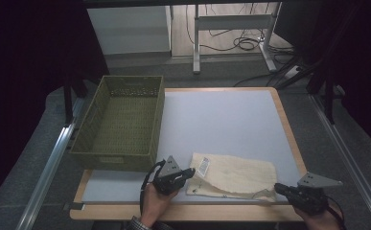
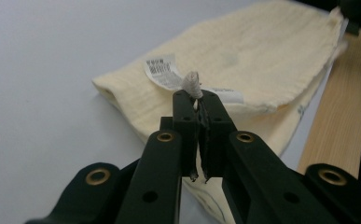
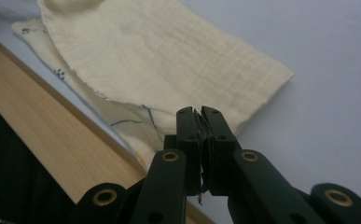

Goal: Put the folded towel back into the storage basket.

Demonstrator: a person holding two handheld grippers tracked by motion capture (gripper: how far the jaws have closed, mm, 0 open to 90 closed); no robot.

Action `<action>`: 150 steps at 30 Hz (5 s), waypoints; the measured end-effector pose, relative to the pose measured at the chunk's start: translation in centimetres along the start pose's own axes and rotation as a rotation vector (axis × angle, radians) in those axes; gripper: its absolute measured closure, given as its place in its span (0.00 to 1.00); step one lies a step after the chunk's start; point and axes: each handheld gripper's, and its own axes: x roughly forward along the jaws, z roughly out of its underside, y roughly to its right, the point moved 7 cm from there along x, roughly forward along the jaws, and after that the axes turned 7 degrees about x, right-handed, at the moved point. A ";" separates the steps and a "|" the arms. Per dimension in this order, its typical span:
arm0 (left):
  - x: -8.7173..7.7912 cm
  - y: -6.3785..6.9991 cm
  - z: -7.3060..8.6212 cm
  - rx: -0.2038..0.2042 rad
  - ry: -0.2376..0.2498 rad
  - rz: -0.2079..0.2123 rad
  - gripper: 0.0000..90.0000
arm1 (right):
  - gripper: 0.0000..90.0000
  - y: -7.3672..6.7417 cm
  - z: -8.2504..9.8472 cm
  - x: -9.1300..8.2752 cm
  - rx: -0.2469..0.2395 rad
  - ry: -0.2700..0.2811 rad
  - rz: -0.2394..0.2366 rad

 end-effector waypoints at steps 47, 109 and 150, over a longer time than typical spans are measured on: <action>0.1 3.3 2.5 0.011 -0.143 0.149 0.84 | 0.77 0.4 -0.1 1.5 0.025 0.002 -0.020; 7.1 -9.6 -3.2 -0.083 -0.138 -0.194 0.90 | 0.94 10.0 -10.9 11.1 0.042 0.002 0.133; 8.5 -10.7 -1.6 -0.117 -0.186 -0.168 0.47 | 0.55 -2.8 -7.3 11.0 -0.065 -0.029 -0.124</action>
